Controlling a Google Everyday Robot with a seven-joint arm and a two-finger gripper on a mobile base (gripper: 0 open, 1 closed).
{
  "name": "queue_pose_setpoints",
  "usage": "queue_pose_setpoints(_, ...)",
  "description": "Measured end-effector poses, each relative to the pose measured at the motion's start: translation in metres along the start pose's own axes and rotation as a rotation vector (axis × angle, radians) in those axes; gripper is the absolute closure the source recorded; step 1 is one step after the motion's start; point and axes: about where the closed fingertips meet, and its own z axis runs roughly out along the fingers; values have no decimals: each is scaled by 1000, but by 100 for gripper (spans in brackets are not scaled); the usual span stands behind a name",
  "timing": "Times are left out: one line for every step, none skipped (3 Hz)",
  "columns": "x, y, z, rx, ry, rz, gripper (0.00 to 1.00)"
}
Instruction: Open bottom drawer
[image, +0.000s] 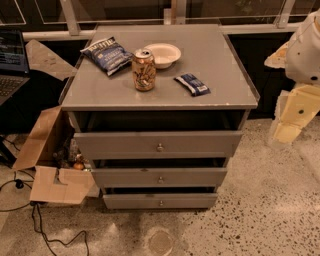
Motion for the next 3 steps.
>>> queue_pose_setpoints(0, 0, 0, 0, 0, 0, 0)
queue_pose_setpoints(-11, -2, 12, 19, -76, 37, 0)
queue_pose_setpoints(-28, 19, 57, -28, -244, 163, 0)
